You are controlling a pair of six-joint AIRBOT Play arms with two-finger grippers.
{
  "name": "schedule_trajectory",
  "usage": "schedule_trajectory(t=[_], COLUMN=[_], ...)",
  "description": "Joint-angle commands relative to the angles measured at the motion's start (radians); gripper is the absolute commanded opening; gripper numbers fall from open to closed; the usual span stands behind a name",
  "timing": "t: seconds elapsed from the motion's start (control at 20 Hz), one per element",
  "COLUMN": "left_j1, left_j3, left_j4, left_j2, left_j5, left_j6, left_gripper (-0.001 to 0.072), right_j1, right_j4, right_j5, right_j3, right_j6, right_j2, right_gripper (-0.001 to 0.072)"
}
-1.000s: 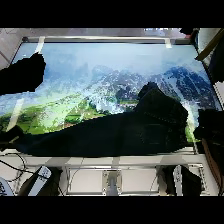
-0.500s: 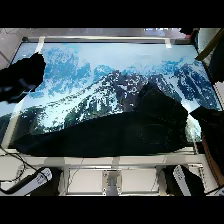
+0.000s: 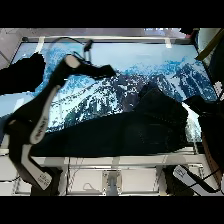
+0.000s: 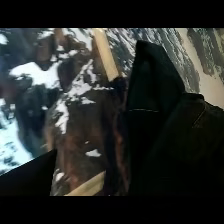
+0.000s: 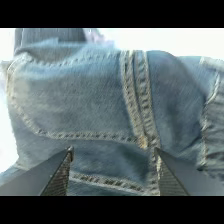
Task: Fold the clothes and pants, and hang the long-sleeved shirts on hangers.
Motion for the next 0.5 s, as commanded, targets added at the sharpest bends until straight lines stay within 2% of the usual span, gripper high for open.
schedule_trajectory(t=[0.0,0.1,0.25,0.45], left_j1=[-0.146,-0.17,-0.195,-0.238], left_j3=[0.212,0.212,0.212,0.212], left_j4=[0.023,0.014,-0.107,-0.124], left_j2=[-0.224,-0.28,-0.336,-0.378], left_j5=[0.045,0.044,0.085,0.159], left_j6=[-0.158,-0.217,-0.222,-0.222], left_gripper=[0.0688,0.0678,0.0677,0.0677], right_j1=[0.001,0.001,0.001,0.001], right_j4=[-0.042,-0.041,-0.041,-0.035], right_j5=[-0.043,-0.041,-0.042,-0.039], right_j3=[0.04,0.042,0.042,0.042], right_j6=[-0.034,-0.065,-0.091,-0.1], right_j2=[-0.045,-0.052,-0.053,-0.053], right_gripper=[0.0551,0.0551,0.0551,0.0551])
